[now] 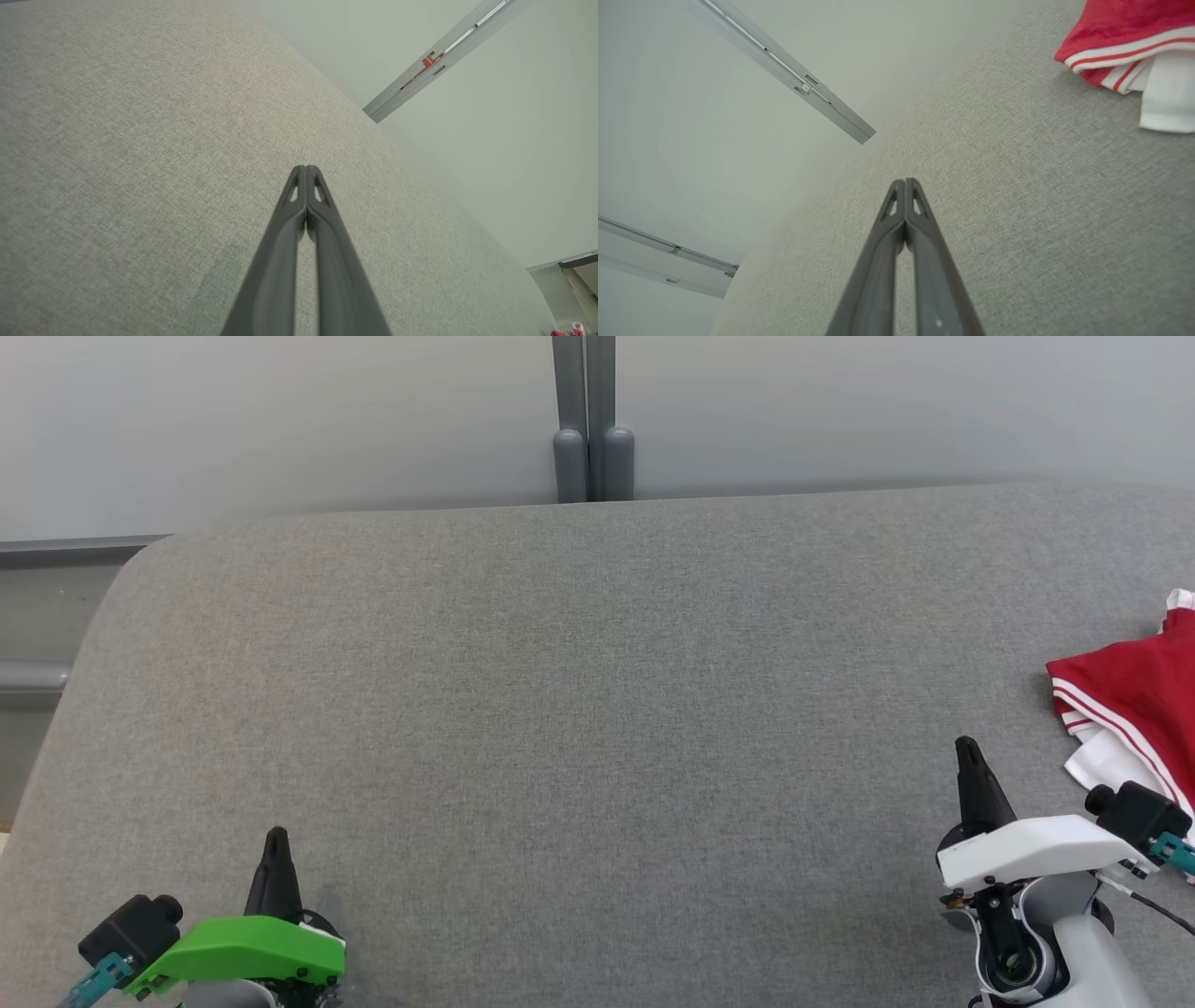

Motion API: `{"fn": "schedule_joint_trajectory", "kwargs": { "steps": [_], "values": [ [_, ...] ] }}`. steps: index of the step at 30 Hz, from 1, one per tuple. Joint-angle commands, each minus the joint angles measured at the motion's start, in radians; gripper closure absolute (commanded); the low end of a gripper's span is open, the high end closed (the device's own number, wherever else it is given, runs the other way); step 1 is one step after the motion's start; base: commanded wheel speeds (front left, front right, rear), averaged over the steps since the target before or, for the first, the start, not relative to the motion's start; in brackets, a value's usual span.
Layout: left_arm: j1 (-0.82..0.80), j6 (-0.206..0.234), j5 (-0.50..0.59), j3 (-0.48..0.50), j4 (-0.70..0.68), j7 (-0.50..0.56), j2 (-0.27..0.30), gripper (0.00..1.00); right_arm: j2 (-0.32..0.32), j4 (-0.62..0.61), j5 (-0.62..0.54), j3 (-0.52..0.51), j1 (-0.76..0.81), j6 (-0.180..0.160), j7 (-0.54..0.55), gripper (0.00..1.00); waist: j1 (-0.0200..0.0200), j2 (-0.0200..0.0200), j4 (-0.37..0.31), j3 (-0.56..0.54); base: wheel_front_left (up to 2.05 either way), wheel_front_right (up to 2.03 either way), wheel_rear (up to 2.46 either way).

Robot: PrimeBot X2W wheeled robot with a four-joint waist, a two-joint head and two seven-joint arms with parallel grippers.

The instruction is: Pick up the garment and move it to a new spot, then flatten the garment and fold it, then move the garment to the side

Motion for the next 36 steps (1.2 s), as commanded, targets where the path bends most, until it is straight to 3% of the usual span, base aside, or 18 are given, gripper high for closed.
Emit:
{"fn": "schedule_joint_trajectory", "kwargs": {
  "steps": [1,36],
  "values": [
    [-0.029,-0.008,-0.033,0.007,-0.016,0.006,0.005,1.0,-0.007,-0.021,0.036,-0.003,-0.003,0.0,0.008,1.0,0.0,0.0,0.0,0.0,0.0,0.0,0.0],
    [-0.044,-0.059,-0.425,0.051,-0.056,0.109,0.008,1.0,-0.01,-0.077,0.442,-0.021,0.03,0.0,0.11,1.0,0.0,0.0,-0.01,-0.013,0.0,0.0,0.0]
  ]
}}
